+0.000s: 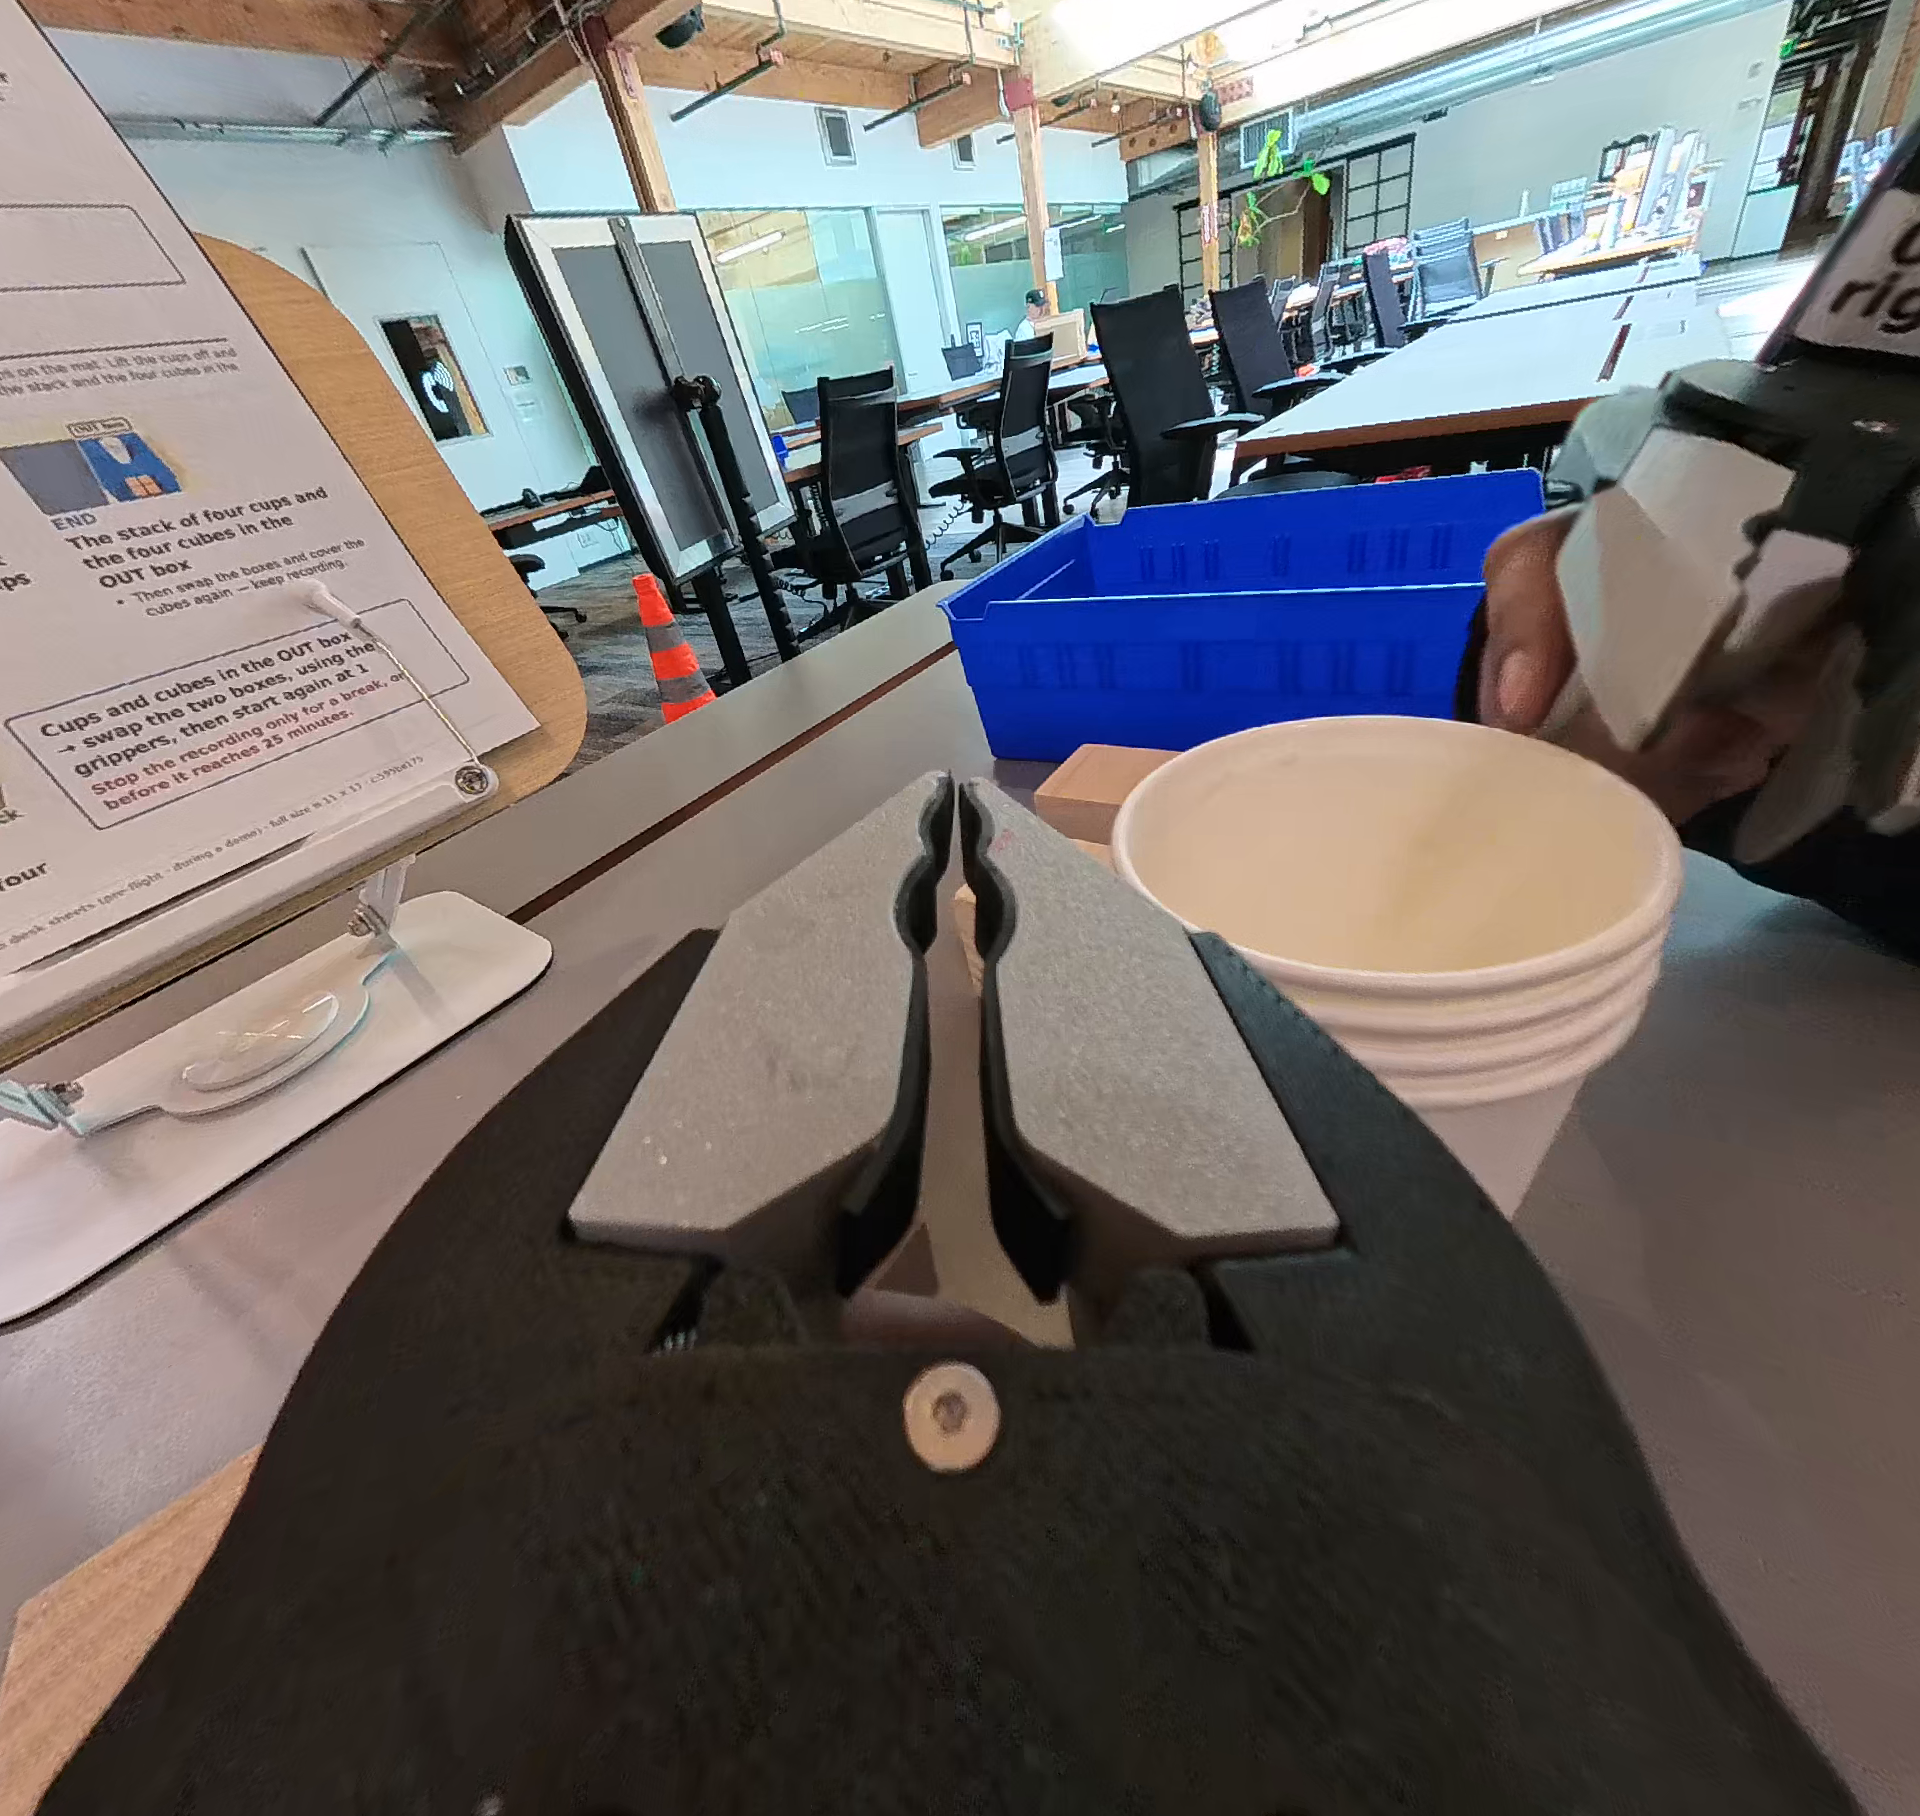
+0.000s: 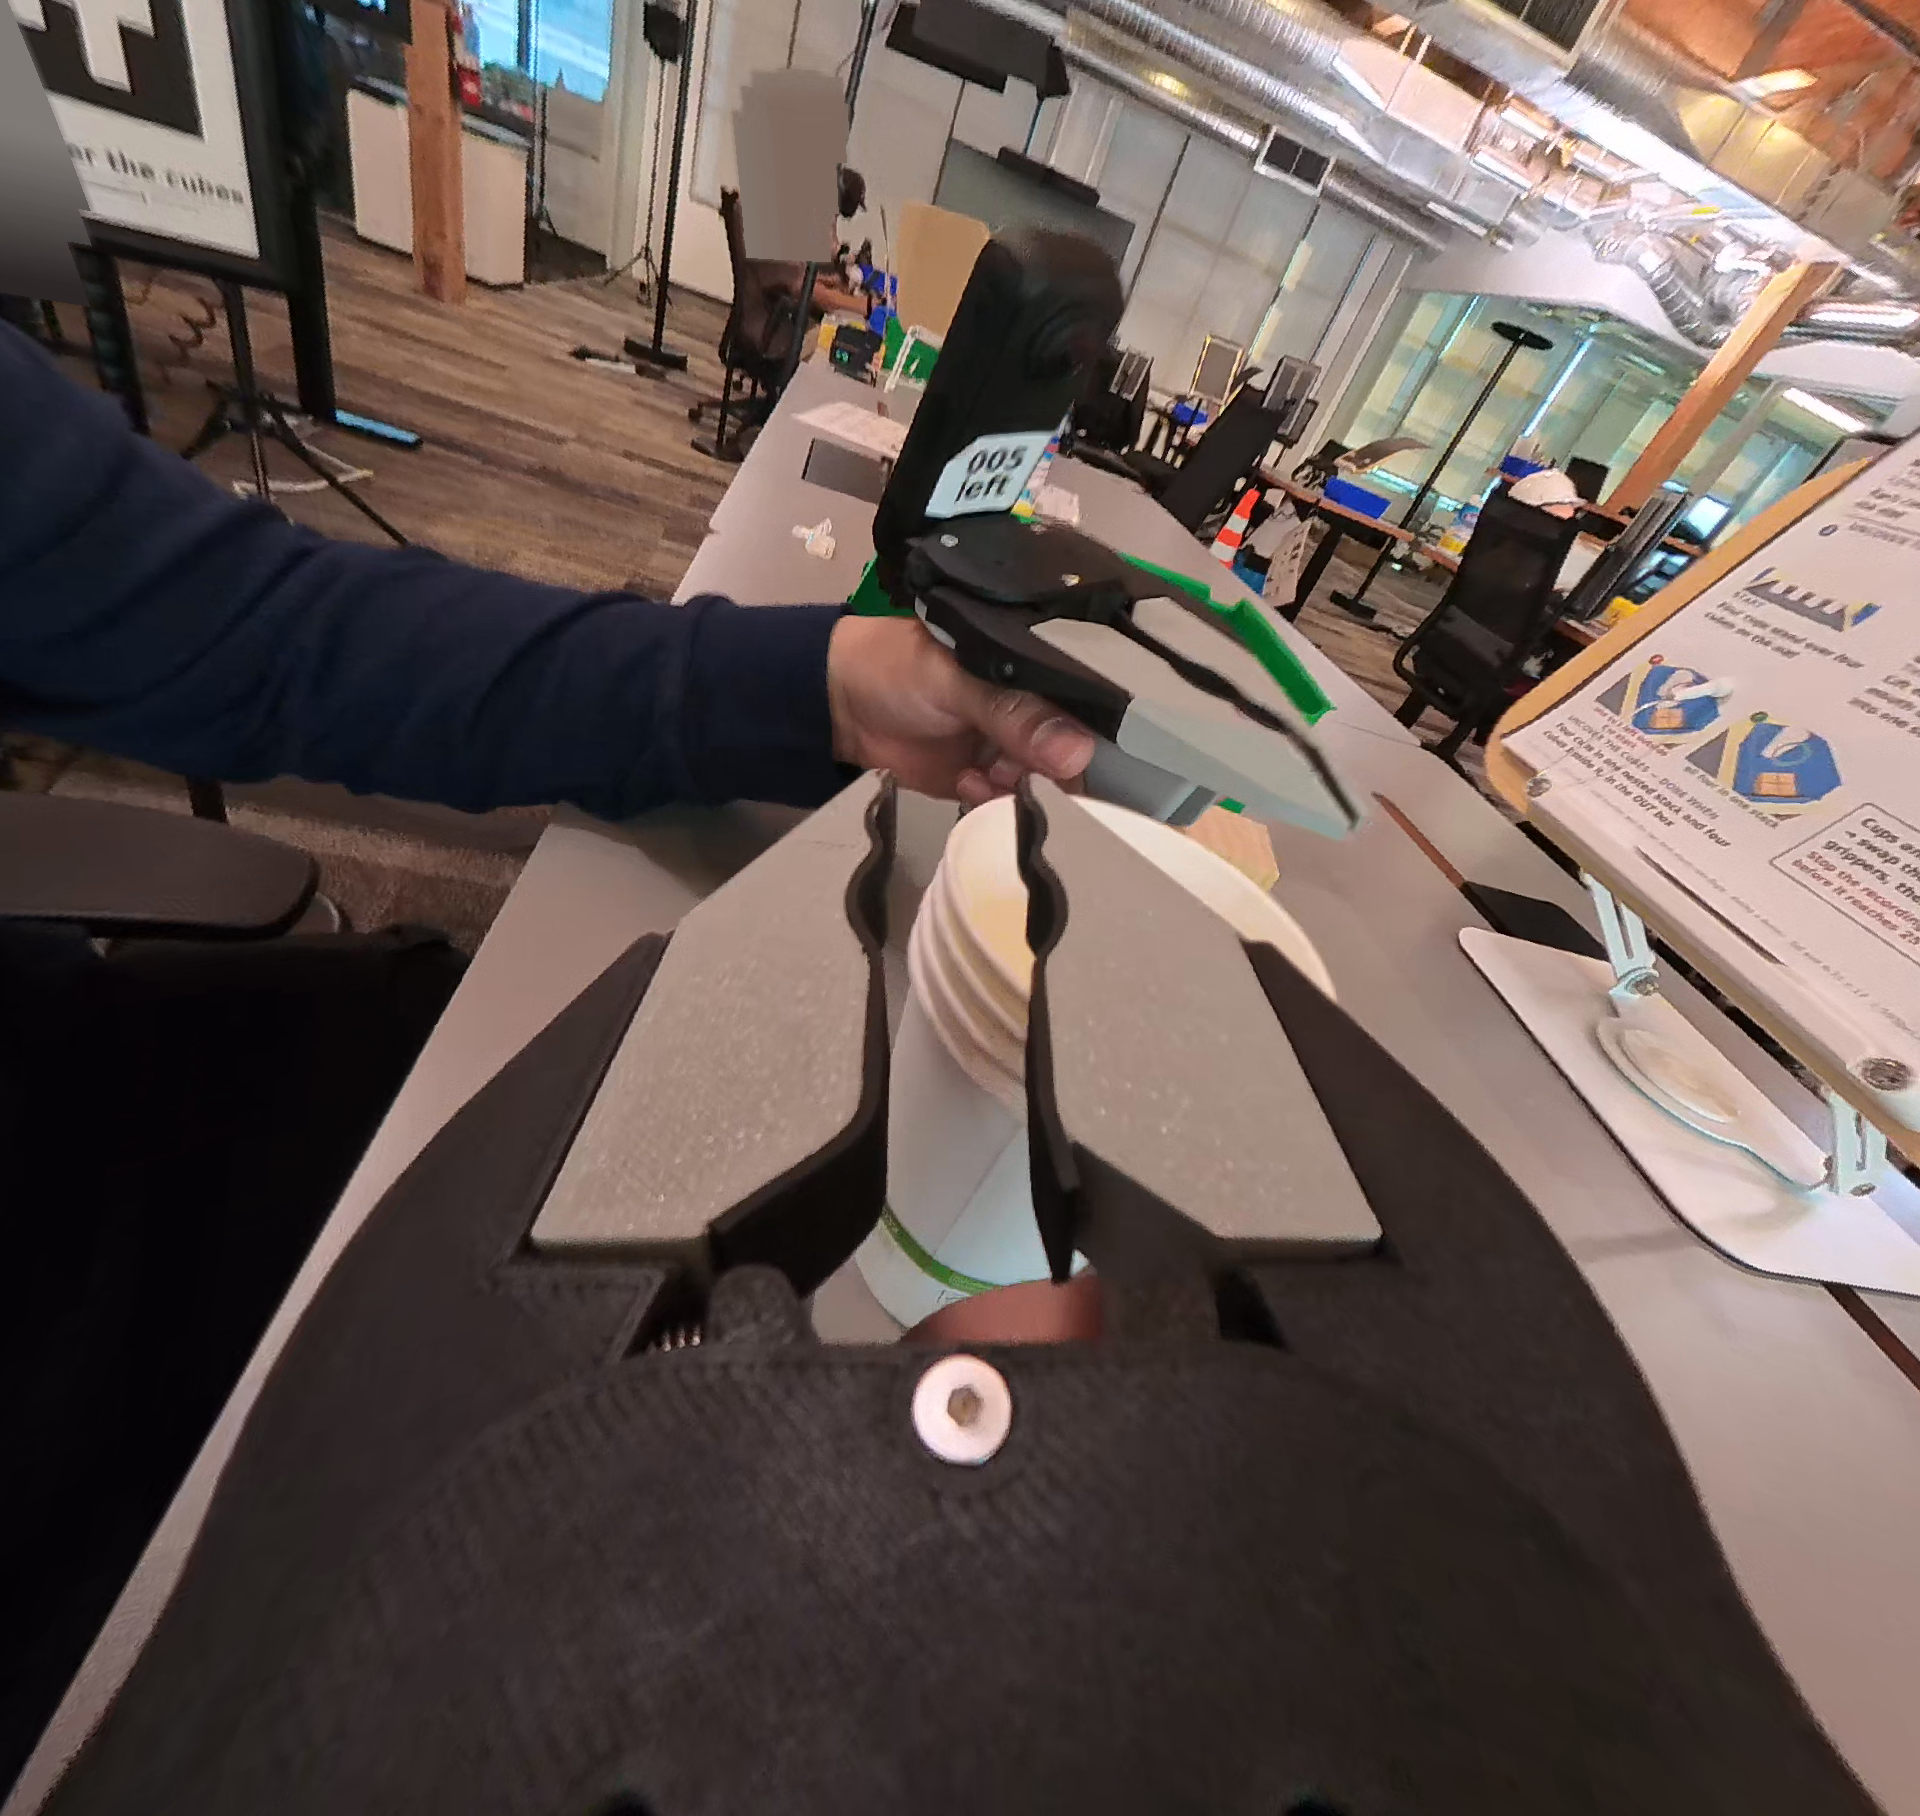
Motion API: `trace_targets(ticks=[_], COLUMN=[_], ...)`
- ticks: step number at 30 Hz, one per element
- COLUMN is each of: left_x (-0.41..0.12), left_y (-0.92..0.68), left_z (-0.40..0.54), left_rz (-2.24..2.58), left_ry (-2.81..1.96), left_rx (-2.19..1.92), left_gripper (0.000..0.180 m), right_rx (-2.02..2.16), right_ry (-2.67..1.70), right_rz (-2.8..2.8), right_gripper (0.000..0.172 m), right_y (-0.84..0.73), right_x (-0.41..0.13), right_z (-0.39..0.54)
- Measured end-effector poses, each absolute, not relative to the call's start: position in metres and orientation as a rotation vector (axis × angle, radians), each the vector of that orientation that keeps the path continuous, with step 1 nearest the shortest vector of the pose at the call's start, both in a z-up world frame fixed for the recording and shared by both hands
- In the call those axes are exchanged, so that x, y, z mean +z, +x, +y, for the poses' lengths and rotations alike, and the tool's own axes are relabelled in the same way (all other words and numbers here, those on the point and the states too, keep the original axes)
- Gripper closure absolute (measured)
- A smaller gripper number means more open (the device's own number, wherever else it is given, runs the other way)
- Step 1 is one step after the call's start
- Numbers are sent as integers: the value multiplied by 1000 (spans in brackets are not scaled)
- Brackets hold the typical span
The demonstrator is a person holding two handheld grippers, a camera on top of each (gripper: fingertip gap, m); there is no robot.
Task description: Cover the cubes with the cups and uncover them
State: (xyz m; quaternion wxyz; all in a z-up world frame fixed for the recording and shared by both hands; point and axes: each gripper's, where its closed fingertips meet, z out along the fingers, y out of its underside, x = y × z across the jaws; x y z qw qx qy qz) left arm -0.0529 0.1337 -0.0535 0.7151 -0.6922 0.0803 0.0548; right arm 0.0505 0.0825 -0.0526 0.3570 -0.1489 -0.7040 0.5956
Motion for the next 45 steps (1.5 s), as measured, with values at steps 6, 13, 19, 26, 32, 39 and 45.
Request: trace_targets(ticks=[6, 13, 19, 26, 32, 39, 45], left_x=[-55, -59, -60, -60, -75, -79, -93], left_y=[-55, -54, -55, -55, -53, -64, -51], left_z=[134, 136, 136, 136, 138, 137, 142], left_rz=[166, 173, 169, 170, 185, 122, 207], left_ry=[-1543, -1563, -1566, -1569, -1660, -1692, -1750], left_rx=[123, 129, 128, 125, 88, 89, 97], left_gripper=[180, 180, 180, 180, 180, 180, 179], right_rx=[1531, 1210, 788, 767, 1396, 1905, 1815], right_ry=[-736, -1402, -1514, -1456, -1229, -735, -467], right_rz=[-1526, -1252, -1339, -1372, -1320, -1543, -1741], right_gripper=[160, 123, 93, 99, 108, 98, 93], right_y=[22, -12, -18, -21, -9, 47, 67], right_x=[-25, -72, -117, -117, -53, -9, -27], right_z=[151, 267, 291, 284, 231, 146, 99])
